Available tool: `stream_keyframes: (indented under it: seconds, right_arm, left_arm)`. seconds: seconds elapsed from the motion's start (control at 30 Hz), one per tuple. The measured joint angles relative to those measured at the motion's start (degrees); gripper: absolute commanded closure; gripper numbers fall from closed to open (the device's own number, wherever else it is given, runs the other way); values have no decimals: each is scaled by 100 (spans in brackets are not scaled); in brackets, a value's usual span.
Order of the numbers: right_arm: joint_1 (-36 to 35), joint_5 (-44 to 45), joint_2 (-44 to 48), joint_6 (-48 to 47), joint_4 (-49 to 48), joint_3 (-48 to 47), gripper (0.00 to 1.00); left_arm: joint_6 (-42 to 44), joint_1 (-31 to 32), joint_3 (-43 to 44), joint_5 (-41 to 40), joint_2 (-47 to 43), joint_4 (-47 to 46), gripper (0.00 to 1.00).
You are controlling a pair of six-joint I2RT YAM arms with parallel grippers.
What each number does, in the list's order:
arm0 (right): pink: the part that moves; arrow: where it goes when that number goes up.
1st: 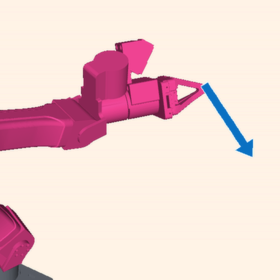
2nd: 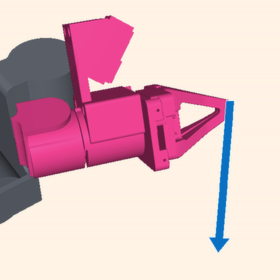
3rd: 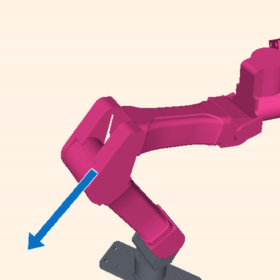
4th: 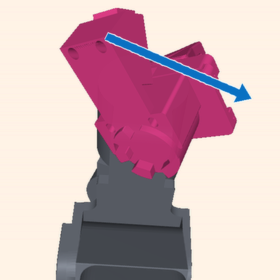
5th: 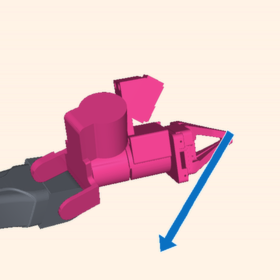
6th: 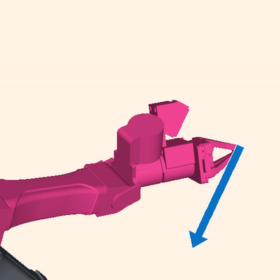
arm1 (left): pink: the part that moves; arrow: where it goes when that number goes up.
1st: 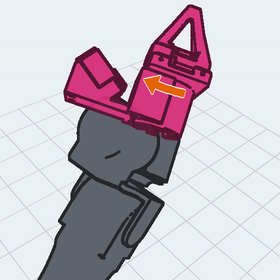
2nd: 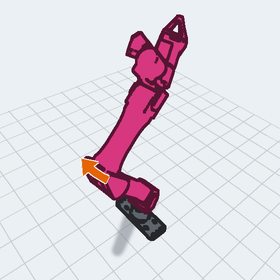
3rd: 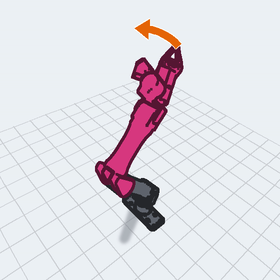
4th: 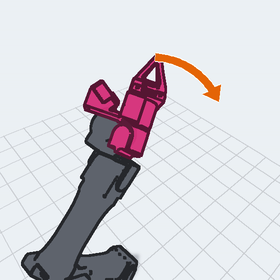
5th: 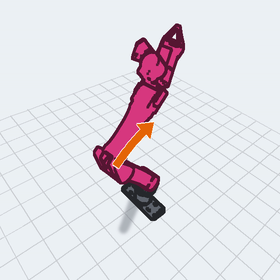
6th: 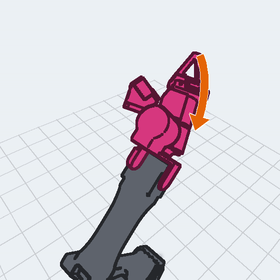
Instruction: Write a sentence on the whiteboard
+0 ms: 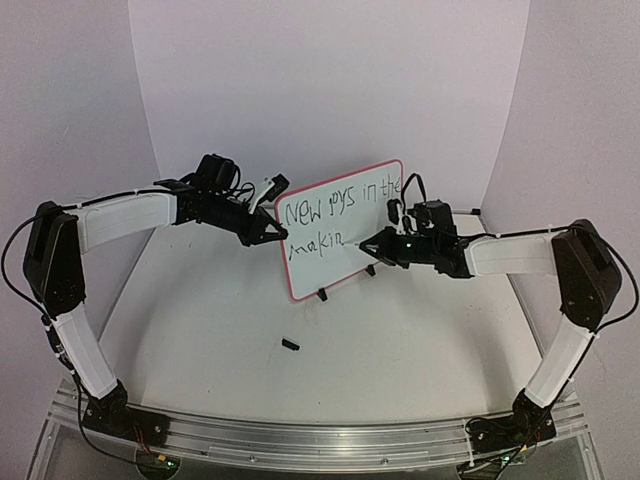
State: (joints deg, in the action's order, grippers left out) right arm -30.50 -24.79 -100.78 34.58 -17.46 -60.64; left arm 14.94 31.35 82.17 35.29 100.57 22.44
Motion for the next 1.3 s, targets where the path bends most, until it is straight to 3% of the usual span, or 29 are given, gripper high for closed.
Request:
stream_keyframes:
  seconds: [1.3]
  right_arm:
    - [140, -248, -1, -25, 48, -274, 100]
  left_arm:
    - [-37, 0, 0, -4, 0, 0, 100]
